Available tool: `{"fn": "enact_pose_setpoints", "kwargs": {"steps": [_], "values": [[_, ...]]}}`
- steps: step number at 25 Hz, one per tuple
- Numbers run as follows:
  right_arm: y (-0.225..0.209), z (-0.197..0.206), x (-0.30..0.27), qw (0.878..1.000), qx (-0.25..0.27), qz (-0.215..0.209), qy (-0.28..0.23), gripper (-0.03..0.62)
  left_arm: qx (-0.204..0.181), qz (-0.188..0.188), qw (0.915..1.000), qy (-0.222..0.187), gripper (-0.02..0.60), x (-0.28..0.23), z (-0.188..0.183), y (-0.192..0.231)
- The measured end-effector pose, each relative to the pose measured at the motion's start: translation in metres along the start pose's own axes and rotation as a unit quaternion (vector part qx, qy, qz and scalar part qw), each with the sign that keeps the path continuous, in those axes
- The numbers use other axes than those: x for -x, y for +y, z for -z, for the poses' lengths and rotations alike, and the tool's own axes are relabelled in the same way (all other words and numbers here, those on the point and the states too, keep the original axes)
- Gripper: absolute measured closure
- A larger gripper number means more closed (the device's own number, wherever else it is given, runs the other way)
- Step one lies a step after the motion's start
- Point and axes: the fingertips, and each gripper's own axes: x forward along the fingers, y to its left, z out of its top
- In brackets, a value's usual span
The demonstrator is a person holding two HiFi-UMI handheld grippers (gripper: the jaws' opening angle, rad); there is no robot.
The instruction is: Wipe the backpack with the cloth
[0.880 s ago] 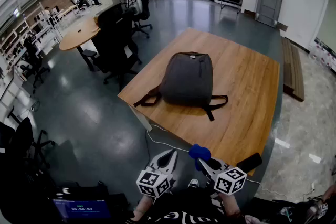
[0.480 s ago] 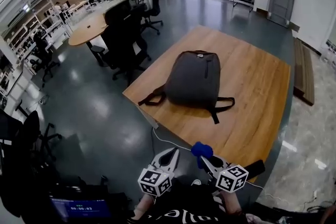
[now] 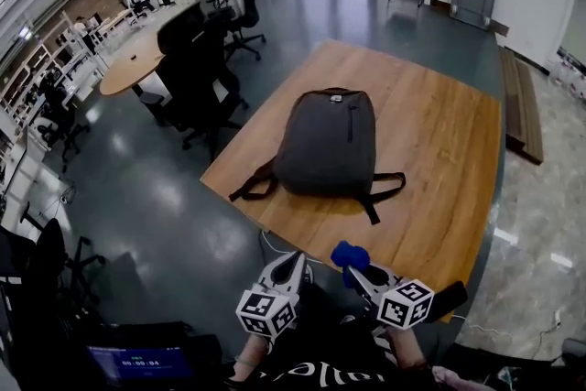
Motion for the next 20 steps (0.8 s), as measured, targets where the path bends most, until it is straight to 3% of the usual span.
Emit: {"fn": "enact_pose_setpoints", "kwargs": {"steps": [9,20], "values": [[-0.022,-0.045,-0.078,0.998,-0.003,0.052,-0.019,0.528,-0.023,0.042,0.9988,0.001,0.581,-0.068,-0.059,0.081],[0.002,-0.058,-0.270,0.998,0.043,0.005,0.046,0.528,-0.006,0.032,0.9995,-0.003,0.581,-0.096,-0.106,0.226]]}}
